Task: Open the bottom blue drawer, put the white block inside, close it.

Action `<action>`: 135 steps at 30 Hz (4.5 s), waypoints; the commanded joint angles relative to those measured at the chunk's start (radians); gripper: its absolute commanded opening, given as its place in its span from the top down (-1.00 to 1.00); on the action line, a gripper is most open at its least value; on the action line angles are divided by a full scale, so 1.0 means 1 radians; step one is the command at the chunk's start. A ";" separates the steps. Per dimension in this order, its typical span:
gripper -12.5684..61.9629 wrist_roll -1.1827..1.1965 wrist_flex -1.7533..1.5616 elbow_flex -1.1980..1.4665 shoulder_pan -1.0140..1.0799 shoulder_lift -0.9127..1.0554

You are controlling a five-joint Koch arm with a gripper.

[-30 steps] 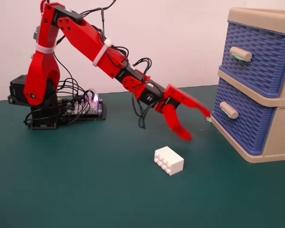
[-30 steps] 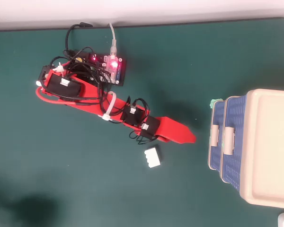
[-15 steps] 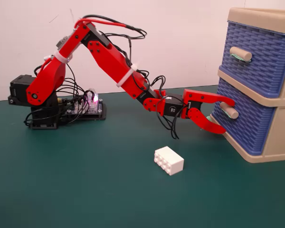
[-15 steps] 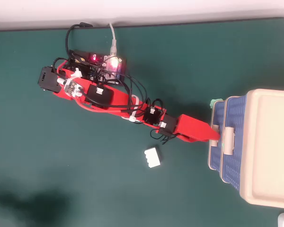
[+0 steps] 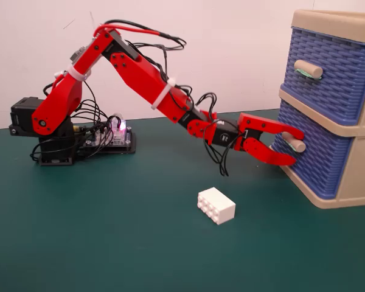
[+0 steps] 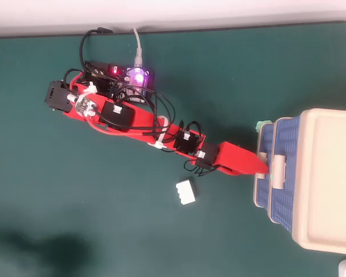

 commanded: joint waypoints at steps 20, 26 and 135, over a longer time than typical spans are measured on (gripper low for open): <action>0.88 0.178 0.328 0.666 0.023 0.759; -0.22 0.175 0.350 0.750 0.035 0.870; 0.88 -0.130 2.016 -0.991 0.017 0.311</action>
